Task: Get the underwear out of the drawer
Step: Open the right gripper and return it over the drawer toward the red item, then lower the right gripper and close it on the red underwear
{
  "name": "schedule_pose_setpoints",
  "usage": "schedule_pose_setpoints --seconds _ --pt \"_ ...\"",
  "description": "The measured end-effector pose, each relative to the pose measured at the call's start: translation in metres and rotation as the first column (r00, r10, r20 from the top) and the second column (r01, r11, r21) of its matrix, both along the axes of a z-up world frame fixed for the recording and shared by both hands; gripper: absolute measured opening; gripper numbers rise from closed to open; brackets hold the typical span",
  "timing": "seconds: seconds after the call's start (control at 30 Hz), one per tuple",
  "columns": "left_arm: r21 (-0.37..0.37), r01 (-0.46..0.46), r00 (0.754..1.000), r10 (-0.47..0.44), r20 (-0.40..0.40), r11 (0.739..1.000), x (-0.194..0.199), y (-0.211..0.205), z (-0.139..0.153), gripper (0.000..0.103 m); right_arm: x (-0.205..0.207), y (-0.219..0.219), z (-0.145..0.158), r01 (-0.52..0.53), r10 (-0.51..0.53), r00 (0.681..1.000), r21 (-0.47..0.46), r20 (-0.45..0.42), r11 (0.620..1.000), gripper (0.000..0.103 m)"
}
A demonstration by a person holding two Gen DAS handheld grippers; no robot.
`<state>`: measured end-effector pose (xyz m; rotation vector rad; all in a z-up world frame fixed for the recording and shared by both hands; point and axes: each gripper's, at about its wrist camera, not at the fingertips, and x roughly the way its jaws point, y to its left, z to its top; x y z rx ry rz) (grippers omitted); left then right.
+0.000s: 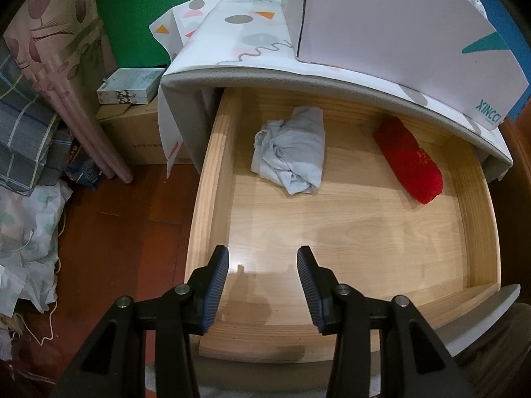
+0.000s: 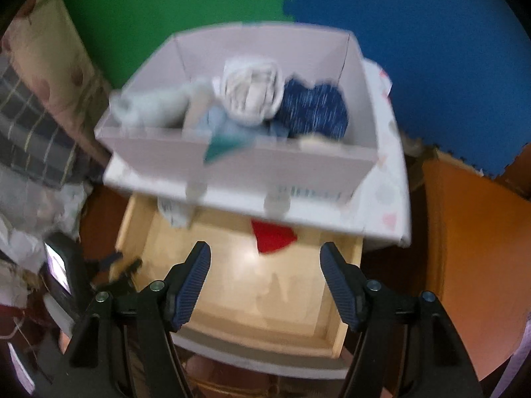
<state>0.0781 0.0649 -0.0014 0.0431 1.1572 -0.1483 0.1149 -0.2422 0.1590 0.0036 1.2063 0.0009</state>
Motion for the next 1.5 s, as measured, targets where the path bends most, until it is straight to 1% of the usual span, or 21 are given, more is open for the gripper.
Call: schedule_pose_setpoints --seconds 0.1,0.2,0.33,0.53,0.7,1.03,1.07,1.1,1.17,1.5 --pt "0.002 0.000 1.000 0.000 0.000 1.000 0.000 0.000 0.000 0.044 -0.008 0.003 -0.032 -0.011 0.011 0.999 -0.003 -0.038 1.000 0.066" --pt "0.001 -0.001 1.000 0.001 -0.002 1.000 0.000 0.000 -0.001 0.044 -0.012 0.003 -0.066 -0.007 0.009 0.997 0.017 -0.079 1.000 0.066" --pt "-0.002 0.001 1.000 -0.001 -0.003 1.000 0.001 0.001 0.000 0.044 -0.010 0.004 -0.100 -0.014 0.016 0.994 0.024 -0.104 1.000 0.066" --pt "-0.004 0.001 1.000 -0.001 -0.007 1.000 0.001 0.001 0.000 0.044 0.004 0.007 -0.135 -0.033 0.034 0.993 0.009 -0.116 0.999 0.066" --pt "-0.005 0.001 1.000 -0.001 -0.010 1.000 0.001 0.001 0.000 0.044 0.019 0.007 -0.155 -0.039 0.035 0.993 -0.027 -0.112 0.999 0.066" --pt "-0.005 0.003 1.000 -0.003 -0.012 1.000 0.002 -0.001 -0.002 0.044 0.044 0.010 -0.178 -0.067 0.057 0.989 -0.069 -0.138 0.995 0.066" --pt "-0.006 0.003 1.000 -0.003 -0.013 1.000 0.002 -0.001 -0.002 0.044 0.046 0.010 -0.179 -0.068 0.057 0.989 -0.073 -0.140 0.995 0.066" --pt "-0.008 0.002 1.000 -0.002 -0.014 1.000 0.002 -0.001 -0.002 0.044 0.048 0.011 -0.181 -0.068 0.057 0.989 -0.082 -0.139 0.994 0.070" --pt "-0.009 0.003 1.000 -0.003 -0.015 1.000 0.002 0.000 -0.002 0.044 0.051 0.012 -0.184 -0.071 0.057 0.989 -0.095 -0.139 0.993 0.073" --pt "-0.016 0.004 1.000 -0.004 -0.017 1.000 0.002 -0.001 -0.002 0.044 0.065 0.022 -0.200 -0.115 0.092 0.984 -0.153 -0.151 0.982 0.073"
